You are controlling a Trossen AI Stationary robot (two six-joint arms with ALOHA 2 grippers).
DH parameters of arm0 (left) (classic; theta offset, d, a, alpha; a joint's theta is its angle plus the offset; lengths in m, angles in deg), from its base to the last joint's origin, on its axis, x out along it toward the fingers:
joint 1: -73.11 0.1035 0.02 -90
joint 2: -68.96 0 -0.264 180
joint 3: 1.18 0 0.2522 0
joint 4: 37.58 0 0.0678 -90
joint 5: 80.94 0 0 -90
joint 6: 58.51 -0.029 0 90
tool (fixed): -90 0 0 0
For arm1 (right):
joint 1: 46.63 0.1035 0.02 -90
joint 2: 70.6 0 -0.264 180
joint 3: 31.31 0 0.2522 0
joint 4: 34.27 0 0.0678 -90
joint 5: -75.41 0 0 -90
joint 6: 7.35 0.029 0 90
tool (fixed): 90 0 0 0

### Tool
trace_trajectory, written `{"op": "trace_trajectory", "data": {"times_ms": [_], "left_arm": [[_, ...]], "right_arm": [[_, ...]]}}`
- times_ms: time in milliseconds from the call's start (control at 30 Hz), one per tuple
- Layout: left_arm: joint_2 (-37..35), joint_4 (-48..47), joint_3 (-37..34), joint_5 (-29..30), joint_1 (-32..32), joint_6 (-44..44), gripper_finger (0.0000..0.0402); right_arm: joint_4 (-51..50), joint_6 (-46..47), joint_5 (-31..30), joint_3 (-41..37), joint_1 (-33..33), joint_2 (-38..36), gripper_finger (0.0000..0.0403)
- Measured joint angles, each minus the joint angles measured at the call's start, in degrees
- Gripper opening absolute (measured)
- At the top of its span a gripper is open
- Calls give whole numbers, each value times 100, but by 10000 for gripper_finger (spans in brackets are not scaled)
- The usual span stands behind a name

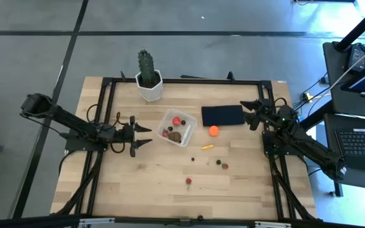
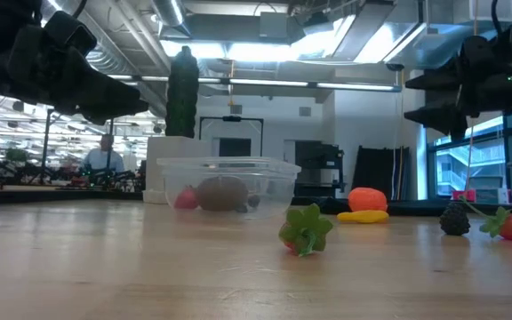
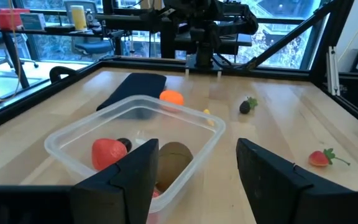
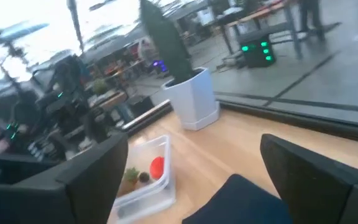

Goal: Pick and placing Produce into tupperware
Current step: Put the orange pumpkin into the transparent container

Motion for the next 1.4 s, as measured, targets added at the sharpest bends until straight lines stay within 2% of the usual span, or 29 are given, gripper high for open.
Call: {"op": "trace_trajectory", "data": {"times_ms": [267, 500, 1000, 1400], "left_arm": [[2, 0, 0, 4, 0, -9, 208], [2, -4, 0, 14, 0, -112, 208], [2, -7, 0, 13, 0, -466, 208], [2, -7, 0, 13, 0, -466, 208]], "right_arm": [[217, -469, -16, 0, -1, 0, 380], [212, -3, -17, 0, -1, 0, 381], [227, -5, 80, 2, 1, 0, 381], [219, -38, 577, 0, 1, 0, 381]]}}
